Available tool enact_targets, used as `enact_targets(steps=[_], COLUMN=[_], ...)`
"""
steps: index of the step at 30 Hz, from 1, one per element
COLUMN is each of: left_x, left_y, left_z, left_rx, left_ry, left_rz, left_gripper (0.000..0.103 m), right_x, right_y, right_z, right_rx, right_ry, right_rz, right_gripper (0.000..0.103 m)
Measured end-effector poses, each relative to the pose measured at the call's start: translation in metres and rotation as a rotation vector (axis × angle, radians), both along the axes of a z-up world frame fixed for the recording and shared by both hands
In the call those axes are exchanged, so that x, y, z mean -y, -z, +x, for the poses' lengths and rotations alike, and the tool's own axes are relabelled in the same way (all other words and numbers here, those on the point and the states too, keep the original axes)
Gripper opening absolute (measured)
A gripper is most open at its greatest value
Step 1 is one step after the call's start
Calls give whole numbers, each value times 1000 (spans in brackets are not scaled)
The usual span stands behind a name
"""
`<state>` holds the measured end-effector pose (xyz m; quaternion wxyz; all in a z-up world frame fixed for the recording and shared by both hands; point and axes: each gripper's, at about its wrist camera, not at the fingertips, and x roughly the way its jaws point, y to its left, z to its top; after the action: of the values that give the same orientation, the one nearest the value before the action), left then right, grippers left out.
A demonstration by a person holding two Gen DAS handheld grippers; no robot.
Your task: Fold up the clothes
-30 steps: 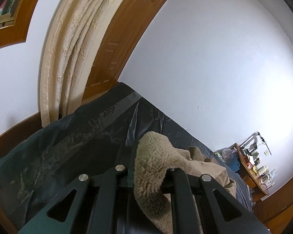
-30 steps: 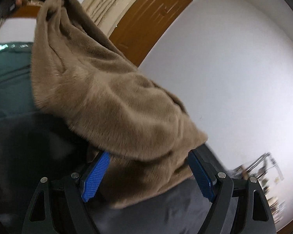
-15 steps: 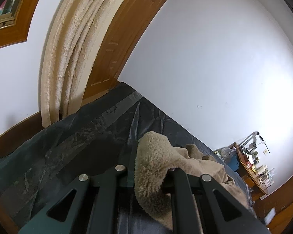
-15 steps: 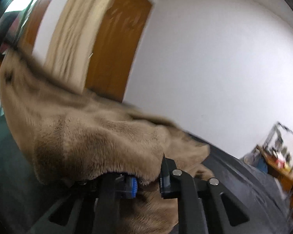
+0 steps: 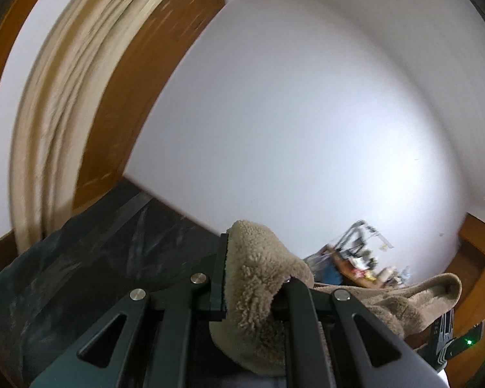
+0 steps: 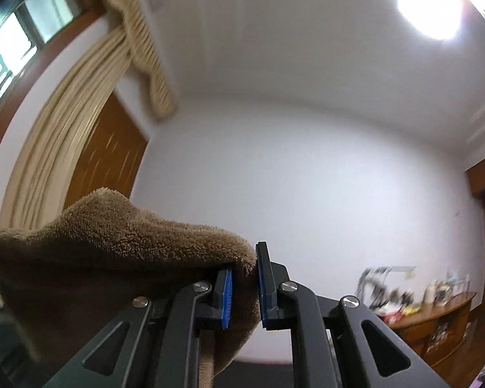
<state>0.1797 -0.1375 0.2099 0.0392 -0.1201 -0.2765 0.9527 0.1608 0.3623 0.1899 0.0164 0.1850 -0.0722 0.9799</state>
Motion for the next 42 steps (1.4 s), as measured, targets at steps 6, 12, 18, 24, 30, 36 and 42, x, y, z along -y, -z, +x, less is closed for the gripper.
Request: enact_targets(steps=[6,12,18,24,30,36,42], left_x=[-20,-39,-61,-83,-110,-139,-113], left_y=[-44,-85,-95,-49,27,61,112], left_z=[51,112,132,86,39,39,37], left_rx=[-198,-424,-419,-122,145,205,305], left_ry=[42,48,144,202,353,588,791], left_rz=[28,13,-34,-126,-205,-308,84], left_gripper=[12,12,14,65,82,91,103], right_x=[-6,-2,-1,2,15,16,9], right_y=[-39,-71,-100,-78,-41,-25,-21], right_z=[58,107,137,129,107,103,98], right_rx=[-184,-384,-463,-382,-286,-273,-252], right_ry=[58,160,226,259,277,287,283], right_rz=[-37,-26,-43,-28,10,31,33], right_gripper=[13,13,13,13,13,13,13])
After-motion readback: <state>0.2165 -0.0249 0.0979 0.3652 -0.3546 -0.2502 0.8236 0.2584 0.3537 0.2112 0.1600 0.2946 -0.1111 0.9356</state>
